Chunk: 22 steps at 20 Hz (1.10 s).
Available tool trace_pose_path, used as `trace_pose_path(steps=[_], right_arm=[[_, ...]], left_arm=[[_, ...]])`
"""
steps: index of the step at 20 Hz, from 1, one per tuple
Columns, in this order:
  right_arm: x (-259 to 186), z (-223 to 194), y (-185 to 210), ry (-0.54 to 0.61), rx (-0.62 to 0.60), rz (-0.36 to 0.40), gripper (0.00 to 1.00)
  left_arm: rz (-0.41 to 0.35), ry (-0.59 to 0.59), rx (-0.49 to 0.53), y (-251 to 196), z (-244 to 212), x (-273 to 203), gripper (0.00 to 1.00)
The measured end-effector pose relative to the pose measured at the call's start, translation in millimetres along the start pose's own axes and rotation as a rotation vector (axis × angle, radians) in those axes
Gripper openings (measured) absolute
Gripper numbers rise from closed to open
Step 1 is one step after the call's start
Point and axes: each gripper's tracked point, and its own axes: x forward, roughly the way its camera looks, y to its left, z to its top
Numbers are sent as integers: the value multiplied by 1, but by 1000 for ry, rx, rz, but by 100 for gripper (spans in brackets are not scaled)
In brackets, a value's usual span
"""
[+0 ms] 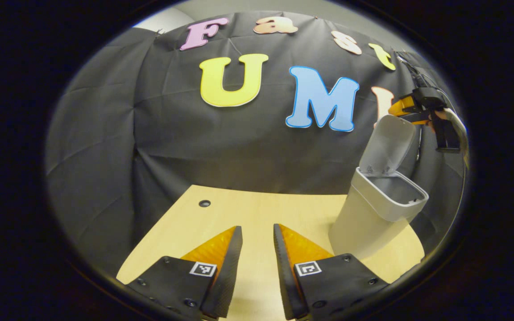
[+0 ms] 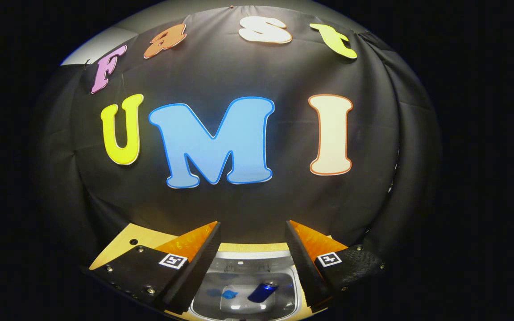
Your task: Press the lid of the desktop garbage bin to open it, pick up the crumpled paper on the desktop and throw it into the bin, then pick up the pop can on the desktop and drop it into the bin, and finally close the garbage bin lid.
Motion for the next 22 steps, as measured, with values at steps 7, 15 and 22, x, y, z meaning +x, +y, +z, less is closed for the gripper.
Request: trace_pose_path(steps=[7,15,22], right_arm=[[-33,-81,1,148,-6,34,90],[-38,-140,3,265,-19,46,90],[-36,-165,1,350,-27,55,91]], left_arm=[[-46,-5,32,-26,2,9,50],[-81,-6,50,-39,2,9,50],[-63,-3,36,-30,1,7,52]])
